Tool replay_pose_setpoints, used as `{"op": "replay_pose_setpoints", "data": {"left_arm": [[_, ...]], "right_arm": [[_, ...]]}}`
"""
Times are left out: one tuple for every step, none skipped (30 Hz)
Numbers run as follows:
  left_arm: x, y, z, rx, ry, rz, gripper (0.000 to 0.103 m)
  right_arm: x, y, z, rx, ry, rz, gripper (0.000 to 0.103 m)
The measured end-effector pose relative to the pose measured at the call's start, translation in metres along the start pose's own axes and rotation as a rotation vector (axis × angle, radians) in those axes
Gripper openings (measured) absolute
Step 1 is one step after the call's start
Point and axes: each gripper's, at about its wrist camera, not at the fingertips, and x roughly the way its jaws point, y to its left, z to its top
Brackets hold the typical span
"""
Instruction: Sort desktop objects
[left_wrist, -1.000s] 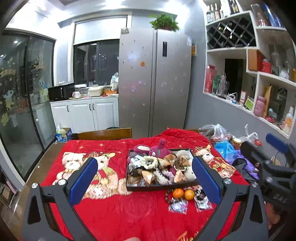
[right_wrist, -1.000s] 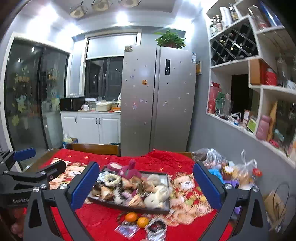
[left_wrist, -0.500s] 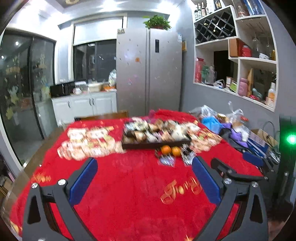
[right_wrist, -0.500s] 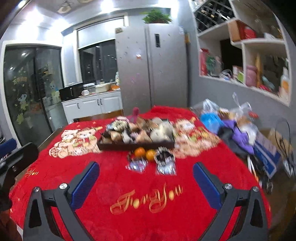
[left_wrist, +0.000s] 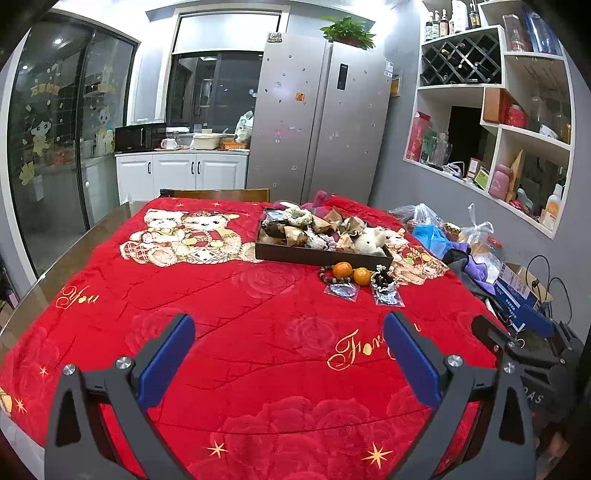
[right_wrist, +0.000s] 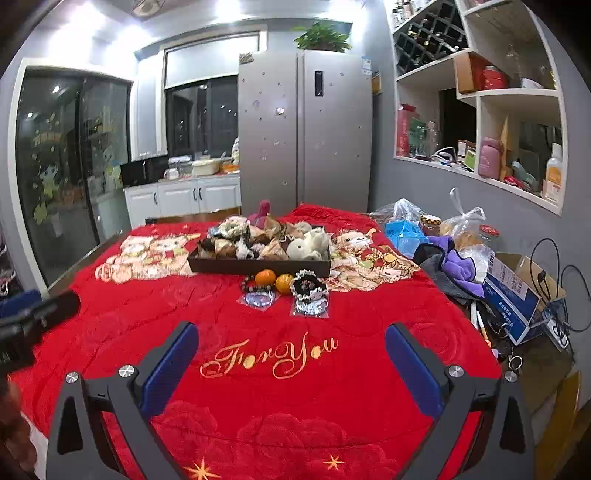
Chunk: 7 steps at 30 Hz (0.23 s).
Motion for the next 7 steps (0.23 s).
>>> {"op": "replay_pose_setpoints", "data": {"left_arm": [[0.001,0.001,0.001,0.002,-0.001,0.001,0.103],[0.002,0.001,0.002,0.004,-0.003,0.005,0.103],[0.003,0.0,0.002,0.006,-0.001,0.006,0.103],[0.006,0.001,0.002,0.007,0.002,0.005,0.103],[0.009,0.002,0.001,0.005,0.007,0.005,0.103],[0.01,0.002,0.0,0.002,0.012,0.008,0.103],[0.012,0.002,0.0,0.001,0.016,0.012,0.103]], "right_arm": [[0.001,-0.001,0.0,0.004,0.002,-0.008,0.103],[0.002,-0.002,0.0,0.008,0.004,-0.009,0.103],[0.003,-0.003,0.0,0.007,0.011,0.006,0.103],[0.005,-0.005,-0.001,0.007,0.021,0.021,0.103],[0.007,-0.005,-0.002,0.01,0.029,0.024,0.103],[0.009,-0.006,-0.003,0.014,0.038,0.024,0.103],[0.012,-0.007,-0.003,0.012,0.048,0.025,0.103]]}}
